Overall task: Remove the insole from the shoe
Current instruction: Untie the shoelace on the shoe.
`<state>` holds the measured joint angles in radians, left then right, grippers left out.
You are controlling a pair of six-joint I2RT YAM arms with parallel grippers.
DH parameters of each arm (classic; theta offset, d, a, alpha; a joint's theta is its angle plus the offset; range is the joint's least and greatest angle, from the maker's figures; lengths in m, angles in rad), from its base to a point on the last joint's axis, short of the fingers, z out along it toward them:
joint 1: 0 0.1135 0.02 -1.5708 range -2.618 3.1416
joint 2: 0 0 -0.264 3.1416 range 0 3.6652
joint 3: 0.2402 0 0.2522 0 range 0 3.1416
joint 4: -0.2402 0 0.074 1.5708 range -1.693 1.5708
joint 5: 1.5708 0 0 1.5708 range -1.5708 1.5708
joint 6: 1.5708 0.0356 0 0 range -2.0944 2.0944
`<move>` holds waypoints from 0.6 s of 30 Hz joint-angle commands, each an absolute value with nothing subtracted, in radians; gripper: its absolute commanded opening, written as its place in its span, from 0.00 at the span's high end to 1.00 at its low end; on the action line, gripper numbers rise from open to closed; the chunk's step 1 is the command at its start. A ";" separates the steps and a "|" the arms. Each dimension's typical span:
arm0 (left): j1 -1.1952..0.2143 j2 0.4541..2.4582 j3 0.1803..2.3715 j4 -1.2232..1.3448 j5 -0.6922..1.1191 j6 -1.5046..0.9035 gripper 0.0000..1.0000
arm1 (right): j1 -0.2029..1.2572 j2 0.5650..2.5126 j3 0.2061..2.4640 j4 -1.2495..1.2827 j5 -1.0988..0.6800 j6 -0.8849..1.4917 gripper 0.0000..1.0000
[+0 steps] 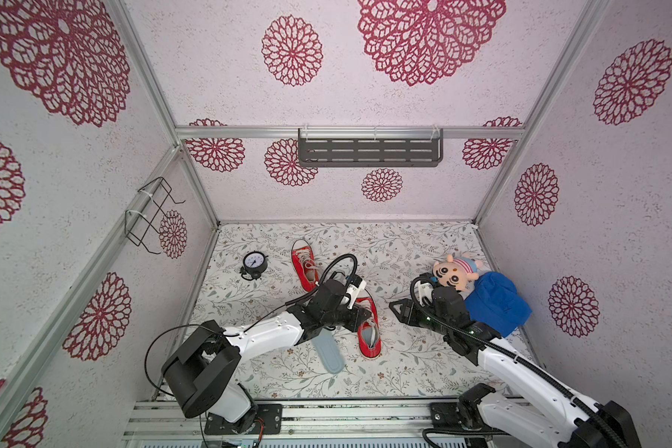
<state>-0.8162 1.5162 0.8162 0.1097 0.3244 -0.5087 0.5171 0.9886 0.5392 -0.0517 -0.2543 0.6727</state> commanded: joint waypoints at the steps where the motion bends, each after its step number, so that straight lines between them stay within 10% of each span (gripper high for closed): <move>1: -0.828 1.507 0.834 0.087 0.314 -0.486 0.96 | 0.547 1.040 0.529 0.042 -0.366 0.666 0.48; 18: -0.822 1.499 0.857 0.057 0.222 -0.471 1.00 | 0.701 1.208 0.488 0.246 -0.319 0.478 0.59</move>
<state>-0.8165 1.5162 0.8387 0.0498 0.2462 -0.4789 0.6994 1.1976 0.4759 0.1890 -0.3489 0.5411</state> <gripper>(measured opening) 0.047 0.410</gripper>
